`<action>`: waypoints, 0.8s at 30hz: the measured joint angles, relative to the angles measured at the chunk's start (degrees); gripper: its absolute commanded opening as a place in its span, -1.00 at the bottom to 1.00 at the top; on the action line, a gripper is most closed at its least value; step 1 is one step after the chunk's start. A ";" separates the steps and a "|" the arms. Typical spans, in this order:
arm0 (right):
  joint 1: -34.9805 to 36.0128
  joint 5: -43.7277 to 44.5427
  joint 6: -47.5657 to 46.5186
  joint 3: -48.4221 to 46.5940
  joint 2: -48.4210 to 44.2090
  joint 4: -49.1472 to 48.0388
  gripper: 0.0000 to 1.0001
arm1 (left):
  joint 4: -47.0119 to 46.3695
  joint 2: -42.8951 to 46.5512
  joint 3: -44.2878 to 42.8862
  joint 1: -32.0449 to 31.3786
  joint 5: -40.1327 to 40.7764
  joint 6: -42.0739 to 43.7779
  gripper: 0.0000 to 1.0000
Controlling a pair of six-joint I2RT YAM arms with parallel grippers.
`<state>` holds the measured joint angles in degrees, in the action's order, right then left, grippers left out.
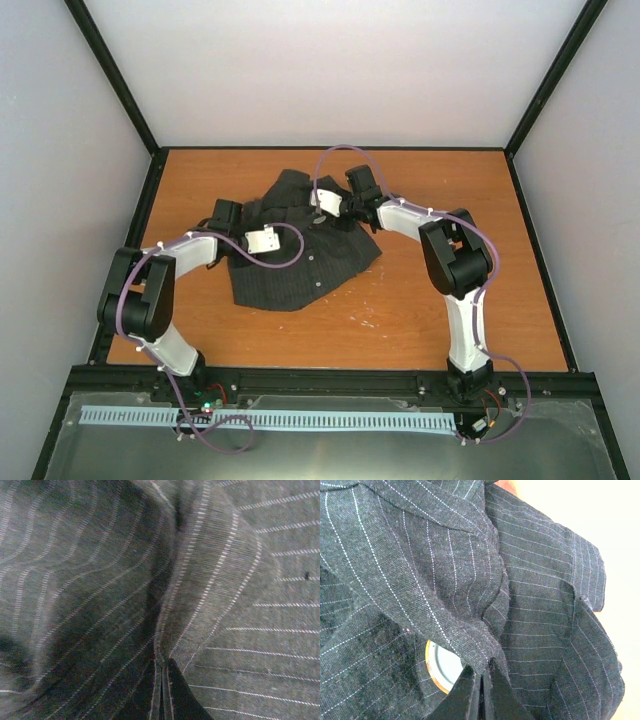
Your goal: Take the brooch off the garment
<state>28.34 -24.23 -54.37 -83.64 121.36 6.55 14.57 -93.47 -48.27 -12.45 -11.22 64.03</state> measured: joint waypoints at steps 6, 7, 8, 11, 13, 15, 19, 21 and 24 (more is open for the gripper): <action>-0.42 -0.72 5.90 0.09 -0.70 -0.68 -0.95 | 0.11 2.32 -8.81 0.17 2.58 -3.76 -0.98; -0.59 -1.29 7.28 0.46 -1.44 -0.79 -0.95 | 0.70 3.39 -11.93 0.17 2.47 -4.92 -0.98; -0.85 -2.03 8.81 1.11 -2.73 -0.85 -0.95 | 1.51 4.44 -15.72 0.17 2.12 -6.27 -0.99; -1.55 -3.85 12.74 3.98 -8.61 -1.68 -0.95 | 4.31 7.21 -28.68 0.24 -0.42 -10.36 -0.99; -1.99 -5.14 15.54 5.81 -13.77 -2.58 -0.95 | 7.61 8.66 -36.33 0.17 -2.86 -12.61 -0.99; -2.03 -6.25 18.45 6.71 -18.93 -3.74 -0.95 | 11.50 10.08 -42.80 0.07 -5.01 -14.99 -0.98; -1.99 -7.78 25.11 7.08 -27.65 -5.51 -0.95 | 18.80 12.31 -51.69 -0.20 -6.34 -18.60 -0.98; -1.99 -8.92 28.70 6.45 -30.67 -5.38 -0.95 | 22.88 12.76 -55.84 -0.20 -5.86 -19.74 -0.99; -1.81 -10.58 32.65 4.66 -33.03 -4.57 -0.95 | 28.81 12.61 -63.28 -0.20 -4.94 -20.83 -0.99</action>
<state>26.52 -34.81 -21.71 -78.98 88.33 1.98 43.38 -80.86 -111.55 -12.64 -16.16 43.20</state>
